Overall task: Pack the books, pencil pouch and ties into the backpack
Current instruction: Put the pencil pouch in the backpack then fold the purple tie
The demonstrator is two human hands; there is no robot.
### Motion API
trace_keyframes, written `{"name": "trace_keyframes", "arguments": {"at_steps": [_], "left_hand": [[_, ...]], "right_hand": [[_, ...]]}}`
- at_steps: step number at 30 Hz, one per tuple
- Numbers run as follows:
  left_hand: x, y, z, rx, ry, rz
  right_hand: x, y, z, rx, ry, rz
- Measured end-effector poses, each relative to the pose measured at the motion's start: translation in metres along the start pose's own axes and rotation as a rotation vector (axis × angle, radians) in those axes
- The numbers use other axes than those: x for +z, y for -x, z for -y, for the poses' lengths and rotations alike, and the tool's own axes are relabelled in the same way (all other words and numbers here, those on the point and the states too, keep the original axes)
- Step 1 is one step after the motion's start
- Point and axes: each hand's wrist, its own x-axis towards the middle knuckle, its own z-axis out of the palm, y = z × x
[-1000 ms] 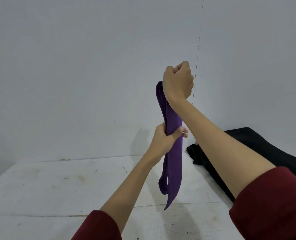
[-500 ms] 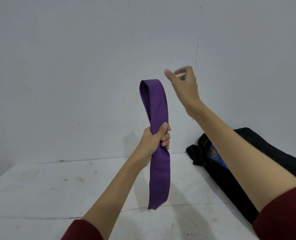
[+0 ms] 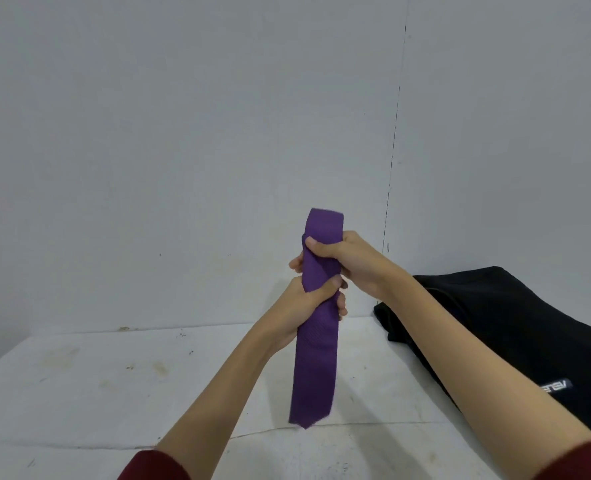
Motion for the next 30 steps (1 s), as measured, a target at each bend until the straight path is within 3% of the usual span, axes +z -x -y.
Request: {"name": "trace_keyframes", "arguments": {"at_steps": [4,8,11,18,21,25,27,29,30], "left_hand": [[-0.002,0.003,0.005,0.012,-0.212,-0.135],[-0.002,0.004,0.008,0.022,-0.23,-0.234],[-0.002,0.009,0.009,0.017,-0.194,-0.236],[-0.005,0.021,0.005,0.034,-0.119,-0.073],[-0.005,0.024,-0.002,0.059,-0.115,-0.129],[-0.009,0.022,-0.008,0.093,-0.194,-0.284],[-0.012,0.021,-0.011,0.064,-0.174,-0.306],[-0.019,0.021,-0.014,0.016,-0.158,-0.302],[-0.022,0.022,-0.015,-0.003,-0.155,-0.288]], "right_hand": [[0.006,-0.004,0.0,-0.031,0.005,-0.003],[0.013,-0.013,-0.001,-0.008,0.096,-0.071],[0.014,-0.017,0.003,-0.023,0.132,-0.118],[0.005,-0.02,0.013,-0.057,0.118,-0.214],[0.003,-0.021,0.012,-0.016,0.077,-0.264],[0.008,-0.012,-0.009,0.178,0.104,-0.256],[0.01,-0.006,-0.027,0.235,0.14,-0.33],[0.007,0.002,-0.047,0.174,0.136,-0.361],[0.005,0.008,-0.052,0.122,0.153,-0.265]]}}
